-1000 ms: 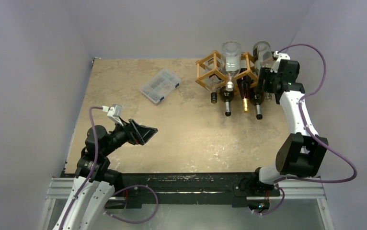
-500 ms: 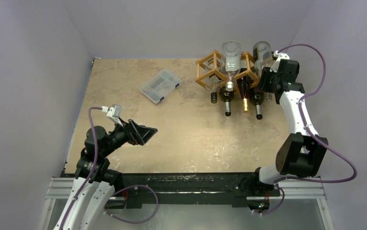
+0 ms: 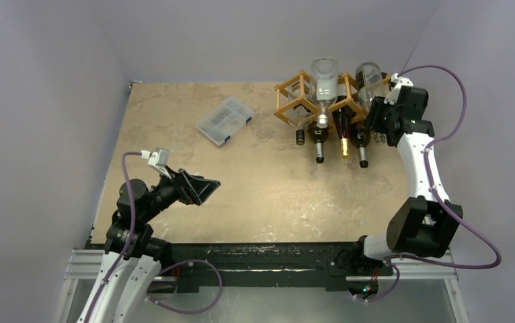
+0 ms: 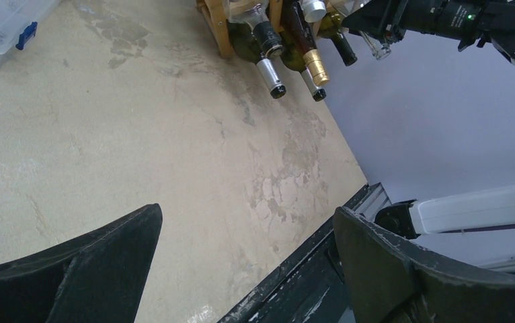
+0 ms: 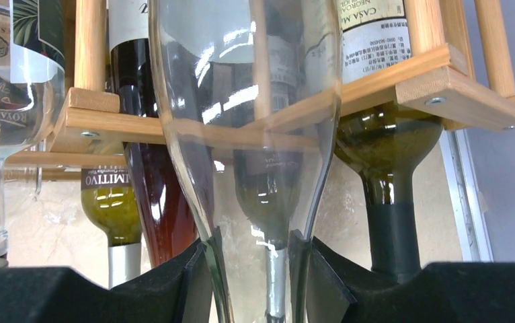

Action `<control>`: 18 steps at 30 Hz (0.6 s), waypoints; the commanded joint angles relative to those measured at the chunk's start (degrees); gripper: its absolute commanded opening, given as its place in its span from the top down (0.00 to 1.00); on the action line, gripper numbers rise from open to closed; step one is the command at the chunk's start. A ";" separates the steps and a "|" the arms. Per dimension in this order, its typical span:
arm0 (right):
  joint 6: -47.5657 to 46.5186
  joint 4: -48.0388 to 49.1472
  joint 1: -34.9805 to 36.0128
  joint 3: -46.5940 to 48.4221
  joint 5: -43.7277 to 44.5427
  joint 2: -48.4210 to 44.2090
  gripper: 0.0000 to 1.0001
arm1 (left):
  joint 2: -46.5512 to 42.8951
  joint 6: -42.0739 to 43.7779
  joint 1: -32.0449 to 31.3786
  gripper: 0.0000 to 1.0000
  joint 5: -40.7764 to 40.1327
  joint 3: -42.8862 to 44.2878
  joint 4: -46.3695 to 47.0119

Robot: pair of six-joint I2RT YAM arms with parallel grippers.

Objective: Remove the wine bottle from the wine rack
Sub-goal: Pick up the wine bottle from the wine rack.

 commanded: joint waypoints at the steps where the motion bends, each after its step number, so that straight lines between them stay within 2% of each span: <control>1: 2.29 8.58 -1.68 1.22 -1.37 -5.22 1.00 | -0.86 0.41 -0.28 0.00 0.69 0.32 0.70; 18: 3.50 9.56 -2.62 2.60 -6.21 -10.93 1.00 | -1.20 0.30 -0.29 0.00 1.92 0.96 1.70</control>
